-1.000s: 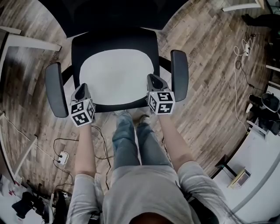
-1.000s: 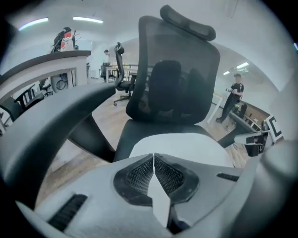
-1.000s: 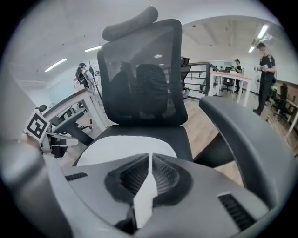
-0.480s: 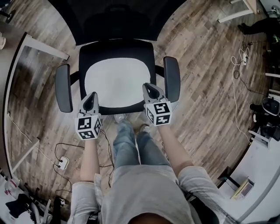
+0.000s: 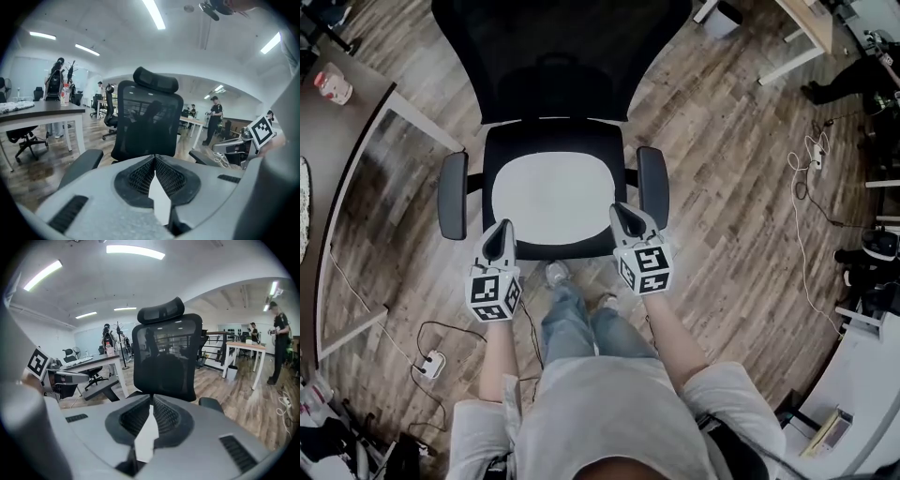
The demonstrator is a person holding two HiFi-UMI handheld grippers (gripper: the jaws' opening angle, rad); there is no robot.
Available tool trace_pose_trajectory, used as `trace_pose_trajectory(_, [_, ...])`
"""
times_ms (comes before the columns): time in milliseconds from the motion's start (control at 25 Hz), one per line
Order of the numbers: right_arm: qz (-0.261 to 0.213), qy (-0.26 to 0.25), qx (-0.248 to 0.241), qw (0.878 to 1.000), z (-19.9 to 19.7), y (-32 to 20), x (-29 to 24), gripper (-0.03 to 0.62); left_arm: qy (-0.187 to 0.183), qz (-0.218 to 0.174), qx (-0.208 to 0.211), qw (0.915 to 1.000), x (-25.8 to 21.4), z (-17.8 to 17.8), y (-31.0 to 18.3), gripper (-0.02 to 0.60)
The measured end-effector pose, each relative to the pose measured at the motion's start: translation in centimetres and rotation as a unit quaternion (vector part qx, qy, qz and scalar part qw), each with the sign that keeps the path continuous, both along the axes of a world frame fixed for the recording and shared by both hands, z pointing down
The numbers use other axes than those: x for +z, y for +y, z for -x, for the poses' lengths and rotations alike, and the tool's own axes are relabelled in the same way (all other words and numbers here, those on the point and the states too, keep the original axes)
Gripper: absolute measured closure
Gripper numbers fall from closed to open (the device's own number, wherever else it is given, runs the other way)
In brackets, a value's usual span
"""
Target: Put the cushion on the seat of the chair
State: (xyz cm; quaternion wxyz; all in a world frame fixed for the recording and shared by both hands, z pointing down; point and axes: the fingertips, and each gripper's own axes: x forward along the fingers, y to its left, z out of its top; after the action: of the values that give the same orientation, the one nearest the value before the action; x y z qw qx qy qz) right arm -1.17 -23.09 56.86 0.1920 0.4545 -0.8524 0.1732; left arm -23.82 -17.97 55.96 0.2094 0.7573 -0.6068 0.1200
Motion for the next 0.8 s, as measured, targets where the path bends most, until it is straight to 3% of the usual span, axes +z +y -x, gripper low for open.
trace_pose_trajectory(480, [-0.088, 0.0, -0.024, 0.996, -2.2, 3.8, -9.9, 0.568, -0.002, -0.09, -0.034, 0.9954, -10.4, -1.9, 4.5, 0.569])
trace_pose_trajectory(800, [-0.141, -0.02, -0.035, 0.989, -3.0, 6.9, -15.9, 0.568, -0.014, -0.138, -0.021, 0.9902, -16.1, -4.1, 7.9, 0.569])
